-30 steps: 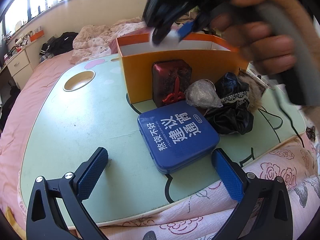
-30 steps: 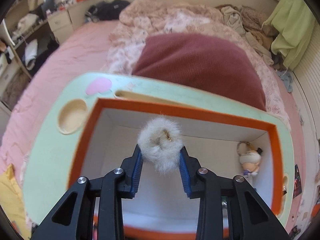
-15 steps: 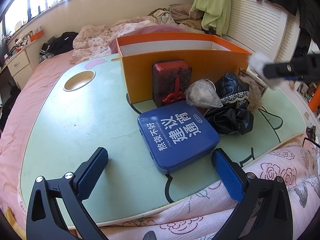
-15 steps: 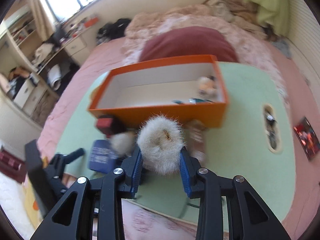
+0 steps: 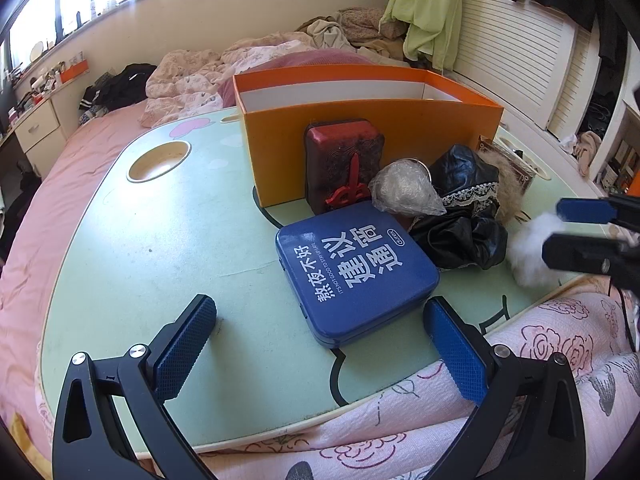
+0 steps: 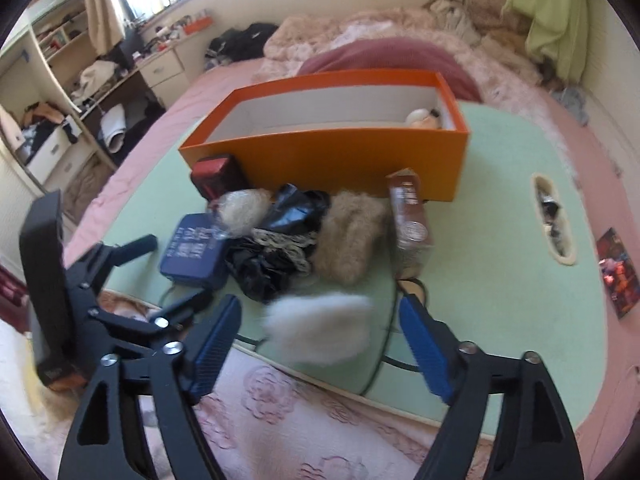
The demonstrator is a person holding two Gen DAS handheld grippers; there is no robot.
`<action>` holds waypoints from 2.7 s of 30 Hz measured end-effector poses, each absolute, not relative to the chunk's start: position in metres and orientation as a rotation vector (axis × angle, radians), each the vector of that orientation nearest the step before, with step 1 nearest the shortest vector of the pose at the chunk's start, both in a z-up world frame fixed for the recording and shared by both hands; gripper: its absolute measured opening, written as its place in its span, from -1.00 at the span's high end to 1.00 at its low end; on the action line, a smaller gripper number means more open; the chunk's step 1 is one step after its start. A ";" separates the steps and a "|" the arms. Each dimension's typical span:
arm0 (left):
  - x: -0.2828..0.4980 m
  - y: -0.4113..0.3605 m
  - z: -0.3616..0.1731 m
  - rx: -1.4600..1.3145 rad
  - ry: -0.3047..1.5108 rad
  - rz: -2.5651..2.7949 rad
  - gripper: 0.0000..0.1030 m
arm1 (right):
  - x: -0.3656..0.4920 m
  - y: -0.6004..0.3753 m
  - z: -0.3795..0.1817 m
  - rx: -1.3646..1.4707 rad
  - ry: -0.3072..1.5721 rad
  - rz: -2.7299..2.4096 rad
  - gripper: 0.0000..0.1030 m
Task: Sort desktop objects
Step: 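Set the white pompom on the table in front of the items with the right tool, then reach into the box and grasp the figurine keychain with the left tool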
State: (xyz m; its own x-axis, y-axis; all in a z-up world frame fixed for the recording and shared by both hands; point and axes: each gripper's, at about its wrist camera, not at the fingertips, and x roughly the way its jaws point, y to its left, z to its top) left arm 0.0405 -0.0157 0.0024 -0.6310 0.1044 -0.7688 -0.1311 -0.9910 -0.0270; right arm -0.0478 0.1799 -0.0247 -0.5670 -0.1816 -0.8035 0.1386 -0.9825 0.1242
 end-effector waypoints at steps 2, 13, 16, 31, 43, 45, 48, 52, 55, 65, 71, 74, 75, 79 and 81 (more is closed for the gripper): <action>0.041 -0.016 0.002 -1.281 0.047 2.724 -0.99 | -0.038 0.175 -0.041 1.371 0.077 -2.713 -0.72; 0.041 -0.016 0.003 -1.284 0.052 2.724 -0.99 | -0.041 0.184 -0.060 1.412 0.032 -2.704 -0.98; 0.041 -0.016 0.003 -1.284 0.051 2.724 -1.00 | -0.040 0.185 -0.059 1.411 0.032 -2.702 -0.99; 0.050 -0.016 0.026 -1.216 0.094 2.782 -0.91 | -0.040 0.185 -0.059 1.407 0.037 -2.694 -0.99; -0.065 0.051 0.129 -1.186 -0.039 2.534 -0.55 | -0.039 0.185 -0.059 1.405 0.039 -2.688 -0.99; -0.105 0.063 0.116 -1.345 -0.156 2.453 -0.41 | -0.039 0.185 -0.059 1.403 0.040 -2.687 -0.99; -0.158 0.073 0.084 -1.567 -0.356 2.319 -0.09 | -0.039 0.183 -0.056 1.399 0.040 -2.687 -0.99; -0.190 0.088 0.049 -1.722 -0.431 2.289 0.10 | -0.038 0.179 -0.051 1.391 0.040 -2.686 -0.99; -0.199 0.103 0.035 -1.778 -0.418 2.268 0.10 | -0.039 0.180 -0.050 1.386 0.040 -2.685 -0.99; -0.203 0.107 0.014 -1.849 -0.332 2.262 0.43 | -0.039 0.177 -0.049 1.384 0.038 -2.679 -0.99; -0.191 0.078 0.015 -1.828 -0.285 2.282 0.57 | -0.039 0.177 -0.049 1.381 0.040 -2.670 -0.99; -0.192 0.068 0.025 -1.784 -0.355 2.316 0.35 | -0.039 0.177 -0.049 1.380 0.040 -2.668 -0.99; -0.194 0.070 0.030 -1.765 -0.348 2.342 0.12 | -0.039 0.176 -0.049 1.380 0.040 -2.668 -0.99; -0.204 0.086 0.047 -1.710 -0.243 2.447 -0.20 | -0.039 0.176 -0.049 1.379 0.040 -2.667 -0.99; -0.210 0.094 0.043 -1.768 -0.146 2.464 -0.20 | -0.039 0.176 -0.049 1.378 0.040 -2.665 -0.99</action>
State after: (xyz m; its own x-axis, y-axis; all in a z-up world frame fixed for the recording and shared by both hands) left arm -0.2095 0.0940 0.0429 -0.3182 0.1408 -0.9375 -0.0289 -0.9899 -0.1389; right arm -0.0391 0.1762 -0.0494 -0.5704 -0.1122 -0.8137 0.1368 -0.9898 0.0406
